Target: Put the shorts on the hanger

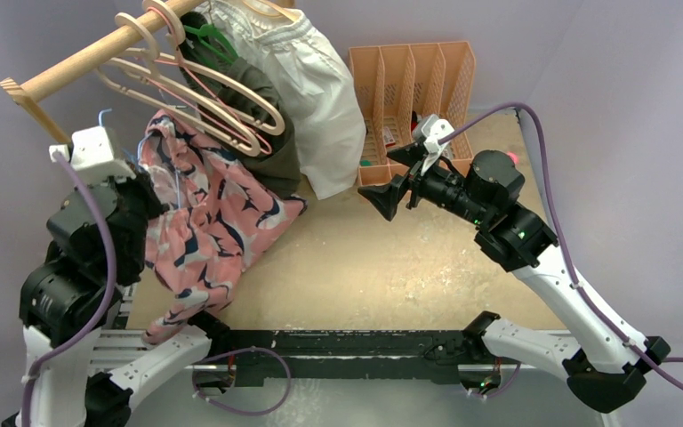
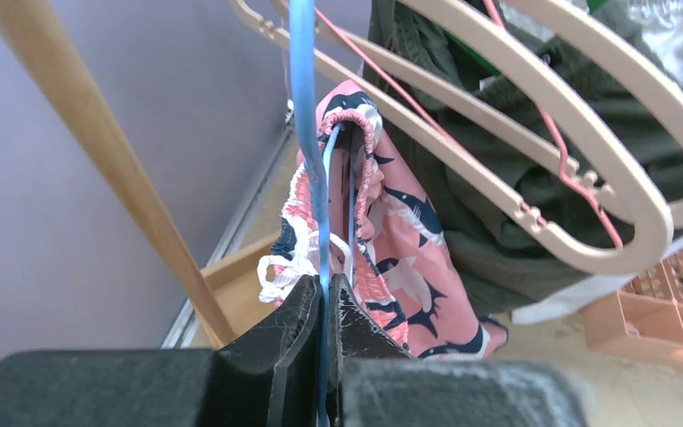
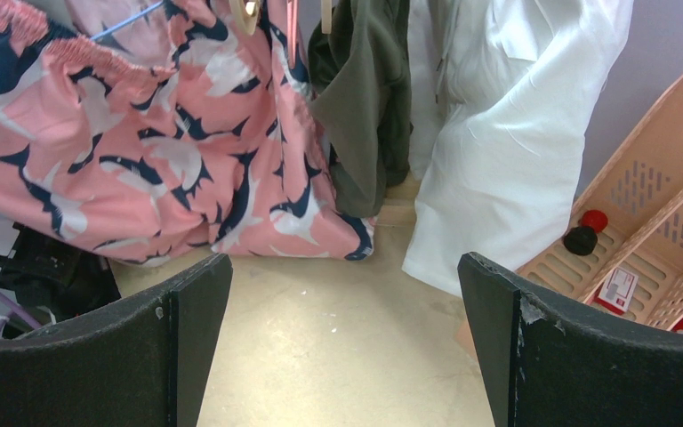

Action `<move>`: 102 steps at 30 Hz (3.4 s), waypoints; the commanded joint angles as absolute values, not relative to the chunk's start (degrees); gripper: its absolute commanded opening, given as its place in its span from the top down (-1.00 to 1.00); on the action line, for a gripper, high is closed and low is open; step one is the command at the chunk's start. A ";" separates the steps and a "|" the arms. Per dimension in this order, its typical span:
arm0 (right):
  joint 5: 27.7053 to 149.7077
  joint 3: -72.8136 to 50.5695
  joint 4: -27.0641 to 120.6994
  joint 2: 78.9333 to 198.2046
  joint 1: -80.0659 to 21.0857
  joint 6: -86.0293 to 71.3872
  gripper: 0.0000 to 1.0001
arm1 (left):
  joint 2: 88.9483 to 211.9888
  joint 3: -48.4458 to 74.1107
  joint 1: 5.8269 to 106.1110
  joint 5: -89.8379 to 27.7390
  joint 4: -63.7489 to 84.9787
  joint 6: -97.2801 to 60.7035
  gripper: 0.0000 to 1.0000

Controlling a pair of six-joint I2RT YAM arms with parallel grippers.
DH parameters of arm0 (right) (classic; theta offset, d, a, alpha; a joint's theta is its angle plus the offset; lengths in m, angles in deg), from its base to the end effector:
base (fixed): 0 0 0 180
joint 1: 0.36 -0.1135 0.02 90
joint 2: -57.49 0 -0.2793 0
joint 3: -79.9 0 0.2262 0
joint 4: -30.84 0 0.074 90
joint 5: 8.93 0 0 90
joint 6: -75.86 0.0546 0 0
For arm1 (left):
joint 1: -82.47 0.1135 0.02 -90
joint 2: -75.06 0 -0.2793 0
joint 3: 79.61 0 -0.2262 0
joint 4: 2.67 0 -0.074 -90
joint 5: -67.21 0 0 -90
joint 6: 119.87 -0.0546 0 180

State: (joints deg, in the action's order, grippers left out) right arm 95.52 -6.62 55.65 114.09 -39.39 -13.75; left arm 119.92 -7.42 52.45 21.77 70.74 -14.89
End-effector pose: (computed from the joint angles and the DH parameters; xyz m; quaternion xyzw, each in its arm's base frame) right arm 0.1380 0.1294 0.4708 -0.3091 0.6011 0.3268 0.6606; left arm 0.0503 0.0152 0.4915 -0.1474 0.7369 0.0427 0.6584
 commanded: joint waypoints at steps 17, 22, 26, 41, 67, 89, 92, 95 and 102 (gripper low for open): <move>94.26 -9.05 52.68 112.24 -39.30 -13.93 -1.00 | 131.14 -12.66 52.76 41.62 49.42 -25.40 1.00; 93.75 -9.23 52.27 112.32 -39.30 -13.92 -1.00 | 133.35 -13.64 52.75 44.23 46.02 -29.48 1.00; 93.75 -9.24 52.06 112.04 -39.31 -13.87 -1.00 | 135.46 -15.04 52.74 44.30 44.90 -31.10 1.00; 93.32 -9.13 53.23 109.75 -39.36 -13.83 -1.00 | 143.70 -22.58 52.76 46.12 40.21 -33.83 1.00; 92.57 -7.66 55.09 105.00 -39.30 -14.14 -1.00 | 151.36 -26.45 72.45 32.14 49.47 -22.48 1.00; 92.54 -3.49 54.44 104.04 -39.34 -13.64 -1.00 | 138.47 -19.69 72.69 7.08 46.28 -19.09 -0.23; 92.28 -3.90 55.34 103.21 -39.30 -11.67 -1.00 | 135.62 -19.89 72.66 3.18 47.07 -18.07 -0.28; 90.57 -4.04 56.41 102.48 -39.30 -9.00 -1.00 | 133.69 -21.25 72.71 -3.99 48.82 -17.63 -0.31; 83.47 -5.28 61.14 100.60 -39.30 -3.13 -1.00 | 127.29 -12.66 72.62 -25.15 43.76 -13.59 -0.36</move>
